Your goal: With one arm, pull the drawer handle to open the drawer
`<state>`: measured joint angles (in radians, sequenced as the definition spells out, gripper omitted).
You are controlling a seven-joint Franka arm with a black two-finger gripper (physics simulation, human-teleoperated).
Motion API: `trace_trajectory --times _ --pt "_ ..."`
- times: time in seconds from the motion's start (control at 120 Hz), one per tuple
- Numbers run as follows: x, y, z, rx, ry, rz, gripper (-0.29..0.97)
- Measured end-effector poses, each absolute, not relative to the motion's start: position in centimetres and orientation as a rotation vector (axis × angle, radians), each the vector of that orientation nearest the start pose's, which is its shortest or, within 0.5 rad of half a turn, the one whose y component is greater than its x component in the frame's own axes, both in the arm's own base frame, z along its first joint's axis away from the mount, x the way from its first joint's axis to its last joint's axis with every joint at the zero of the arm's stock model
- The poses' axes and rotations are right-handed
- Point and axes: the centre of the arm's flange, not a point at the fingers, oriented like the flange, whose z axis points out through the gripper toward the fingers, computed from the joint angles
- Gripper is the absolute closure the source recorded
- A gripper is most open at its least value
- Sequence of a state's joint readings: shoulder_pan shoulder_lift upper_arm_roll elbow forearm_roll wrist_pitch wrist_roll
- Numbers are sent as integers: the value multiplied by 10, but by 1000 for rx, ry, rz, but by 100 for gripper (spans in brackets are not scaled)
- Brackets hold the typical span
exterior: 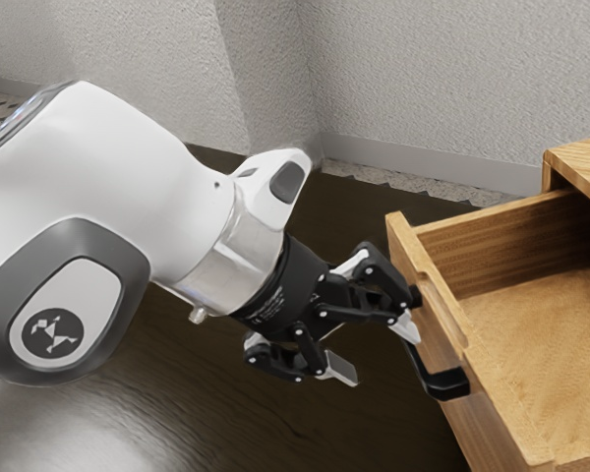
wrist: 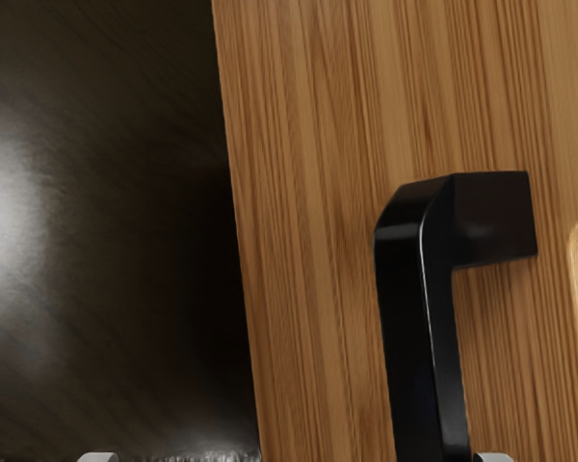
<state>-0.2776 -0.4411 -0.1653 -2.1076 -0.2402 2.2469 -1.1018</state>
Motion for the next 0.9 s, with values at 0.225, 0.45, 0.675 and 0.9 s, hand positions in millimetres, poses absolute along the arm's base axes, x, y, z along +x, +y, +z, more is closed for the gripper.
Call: trace_trajectory --times 0.225,0.45,0.675,0.9 --pt "392 -202 645 2416 974 395 25" --pt "368 -177 643 2389 997 404 25" --pt "351 -168 649 2369 992 425 21" --pt "252 -144 825 2410 857 719 9"
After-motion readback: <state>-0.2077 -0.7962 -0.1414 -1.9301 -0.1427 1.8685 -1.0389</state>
